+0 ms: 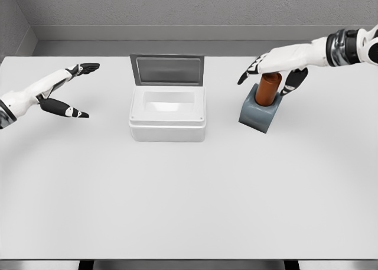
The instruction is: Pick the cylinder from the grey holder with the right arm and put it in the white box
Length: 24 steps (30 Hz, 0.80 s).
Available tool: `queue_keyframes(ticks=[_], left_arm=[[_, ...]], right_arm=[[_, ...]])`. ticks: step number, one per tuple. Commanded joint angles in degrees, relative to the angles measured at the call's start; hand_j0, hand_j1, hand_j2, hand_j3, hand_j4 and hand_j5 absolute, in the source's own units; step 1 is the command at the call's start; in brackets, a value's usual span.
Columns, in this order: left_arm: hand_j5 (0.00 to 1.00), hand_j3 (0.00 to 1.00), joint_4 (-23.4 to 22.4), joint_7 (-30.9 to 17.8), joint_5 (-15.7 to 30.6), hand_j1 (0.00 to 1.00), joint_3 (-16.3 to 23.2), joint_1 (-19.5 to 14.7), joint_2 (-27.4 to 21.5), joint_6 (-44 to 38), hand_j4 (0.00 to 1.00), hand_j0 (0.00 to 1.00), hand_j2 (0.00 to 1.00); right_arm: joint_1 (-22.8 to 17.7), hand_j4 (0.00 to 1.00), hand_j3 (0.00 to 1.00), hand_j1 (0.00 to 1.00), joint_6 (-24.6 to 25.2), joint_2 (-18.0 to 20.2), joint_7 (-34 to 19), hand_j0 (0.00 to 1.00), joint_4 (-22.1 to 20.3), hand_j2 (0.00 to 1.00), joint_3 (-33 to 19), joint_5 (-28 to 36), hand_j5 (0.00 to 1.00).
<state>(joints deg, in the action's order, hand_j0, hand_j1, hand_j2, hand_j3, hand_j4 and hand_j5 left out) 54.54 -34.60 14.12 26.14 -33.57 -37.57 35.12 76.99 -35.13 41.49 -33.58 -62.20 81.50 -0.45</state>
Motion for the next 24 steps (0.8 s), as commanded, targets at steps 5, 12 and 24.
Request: queue_keyframes(ticks=[5,12,24], left_arm=[[1.0,1.0,0.04,0.06,0.47,1.0,-0.03,0.0,0.04,-0.12,1.0,1.0,1.0],[1.0,1.0,0.04,0.06,0.47,1.0,0.06,-0.09,0.04,-0.12,1.0,1.0,1.0],[1.0,1.0,0.04,0.06,0.47,1.0,0.06,-0.09,-0.05,-0.12,1.0,1.0,1.0]], right_arm=[[0.09,0.75,0.75,0.75,0.13,1.49,0.0,0.75,-0.64,0.75,0.5,0.28,0.75],[0.44,0.63,0.63,0.63,0.13,2.1,0.0,0.63,-1.17,0.63,1.12,0.28,0.63],[0.44,0.49,0.49,0.49,0.13,1.93,-0.96,0.49,-1.08,0.49,1.03,0.28,0.49]])
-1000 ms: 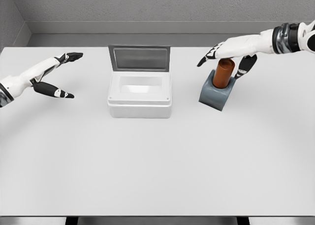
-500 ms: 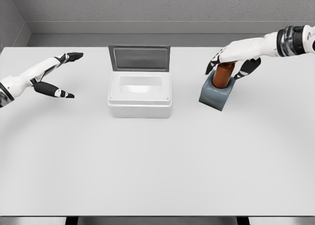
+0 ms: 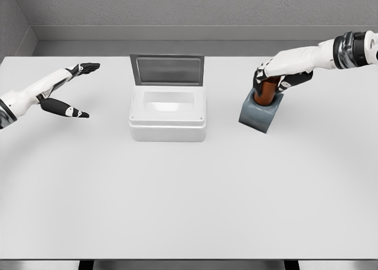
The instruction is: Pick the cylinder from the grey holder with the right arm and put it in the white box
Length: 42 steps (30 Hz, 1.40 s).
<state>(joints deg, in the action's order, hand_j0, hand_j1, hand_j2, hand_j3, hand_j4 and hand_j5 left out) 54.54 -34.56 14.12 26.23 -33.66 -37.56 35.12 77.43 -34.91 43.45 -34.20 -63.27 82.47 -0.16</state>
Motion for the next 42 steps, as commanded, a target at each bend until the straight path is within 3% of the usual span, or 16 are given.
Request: queue_keyframes(ticks=[1,11,19,27,37,42], left_arm=[[1.0,1.0,0.04,0.02,0.47,1.0,-0.04,0.0,-0.06,-0.12,1.0,1.0,1.0],[1.0,1.0,-0.05,0.02,0.47,1.0,-0.13,0.0,-0.06,-0.12,1.0,1.0,1.0],[1.0,1.0,-0.05,0.02,0.47,1.0,-0.13,0.0,-0.15,-0.12,1.0,1.0,1.0],[1.0,1.0,0.04,0.02,0.47,1.0,-0.13,0.0,-0.15,-0.12,1.0,1.0,1.0],[1.0,1.0,0.04,0.02,0.47,1.0,-0.04,0.0,-0.15,-0.12,1.0,1.0,1.0],[1.0,1.0,-0.05,0.02,0.47,1.0,-0.13,0.0,-0.15,-0.12,1.0,1.0,1.0]], right_arm=[[0.0,0.48,0.48,0.48,-0.09,-0.03,-0.34,0.48,-0.01,0.48,0.06,-0.02,0.48],[1.58,0.48,0.48,0.48,-0.09,1.11,-0.34,0.48,-0.27,0.48,-0.91,0.25,0.48],[3.6,0.47,0.47,0.47,-0.09,3.13,-0.34,0.47,-5.19,0.47,-1.0,0.78,0.47],[4.04,0.45,0.45,0.45,-0.09,3.31,-0.26,0.45,-7.39,0.45,-1.61,1.13,0.45],[4.83,0.44,0.44,0.44,-0.09,1.99,0.01,0.44,-9.32,0.44,-2.49,1.65,0.44],[5.54,0.44,0.44,0.44,-0.09,-0.47,0.01,0.44,-9.41,0.44,-2.58,2.27,0.44]])
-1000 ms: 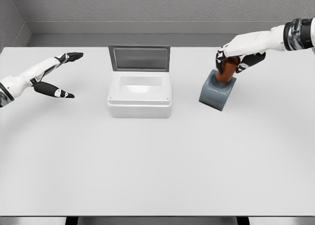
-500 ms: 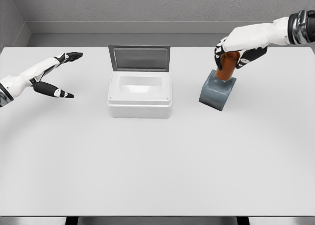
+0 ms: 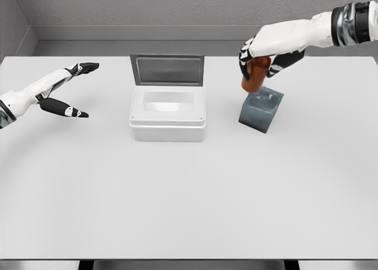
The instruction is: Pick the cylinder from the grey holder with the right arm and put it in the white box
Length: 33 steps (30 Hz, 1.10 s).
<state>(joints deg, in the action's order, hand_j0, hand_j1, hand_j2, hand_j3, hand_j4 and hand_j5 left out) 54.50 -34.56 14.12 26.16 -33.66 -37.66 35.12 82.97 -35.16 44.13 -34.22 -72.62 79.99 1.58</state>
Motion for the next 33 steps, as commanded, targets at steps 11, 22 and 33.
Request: queue_keyframes(ticks=[11,22,33], left_arm=[[1.0,1.0,-3.52,-0.16,0.38,1.0,0.12,-2.02,0.04,-0.49,1.0,1.0,1.0],[1.0,1.0,-9.76,-0.44,-0.76,1.0,0.29,-6.59,3.56,-0.49,1.0,1.0,1.0],[1.0,1.0,-10.64,-0.44,-1.2,1.0,0.21,-7.29,4.61,-0.76,1.0,1.0,1.0]], right_arm=[[1.23,0.43,0.43,0.43,0.16,-5.28,0.12,0.43,-1.03,0.43,-0.19,0.62,0.43],[0.97,0.43,0.43,0.43,0.16,-9.76,0.03,0.43,-0.77,0.43,-0.01,0.62,0.43],[1.05,0.43,0.43,0.43,0.16,-12.22,-0.41,0.43,2.66,0.43,0.43,0.53,0.43]])
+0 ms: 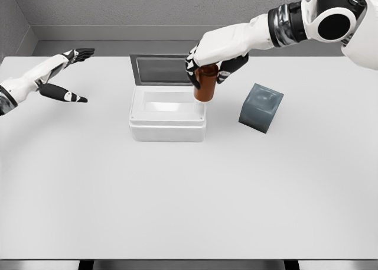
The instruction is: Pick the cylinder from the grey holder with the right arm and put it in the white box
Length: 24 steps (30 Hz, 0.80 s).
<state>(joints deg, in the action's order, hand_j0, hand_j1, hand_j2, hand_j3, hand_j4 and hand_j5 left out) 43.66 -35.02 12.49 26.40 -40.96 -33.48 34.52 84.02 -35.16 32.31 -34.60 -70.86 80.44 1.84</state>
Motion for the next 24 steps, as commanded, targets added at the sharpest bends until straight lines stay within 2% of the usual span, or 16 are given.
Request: queue_keyframes(ticks=[1,18,21,24], left_arm=[[1.0,1.0,0.37,0.02,0.43,1.0,0.05,-0.09,0.52,-0.16,1.0,1.0,1.0],[1.0,1.0,0.2,0.02,0.34,1.0,0.05,-0.35,0.52,-0.07,1.0,1.0,1.0],[1.0,1.0,0.2,0.02,0.34,1.0,0.05,-0.35,0.61,-0.16,1.0,1.0,1.0],[1.0,1.0,0.2,0.02,0.43,1.0,0.05,-0.35,0.61,-0.16,1.0,1.0,1.0]], right_arm=[[0.0,0.43,0.43,0.43,0.16,-1.02,-0.2,0.43,1.6,0.43,-0.02,0.26,0.43],[-0.62,0.44,0.44,0.44,0.16,-3.66,-0.4,0.44,4.86,0.44,0.15,0.09,0.44],[-0.62,0.54,0.54,0.54,0.16,-3.57,-0.4,0.54,4.77,0.54,0.15,-0.26,0.54],[-0.7,0.86,0.86,0.86,0.16,-3.57,-0.4,0.86,4.77,0.86,-0.29,-0.79,0.86]])
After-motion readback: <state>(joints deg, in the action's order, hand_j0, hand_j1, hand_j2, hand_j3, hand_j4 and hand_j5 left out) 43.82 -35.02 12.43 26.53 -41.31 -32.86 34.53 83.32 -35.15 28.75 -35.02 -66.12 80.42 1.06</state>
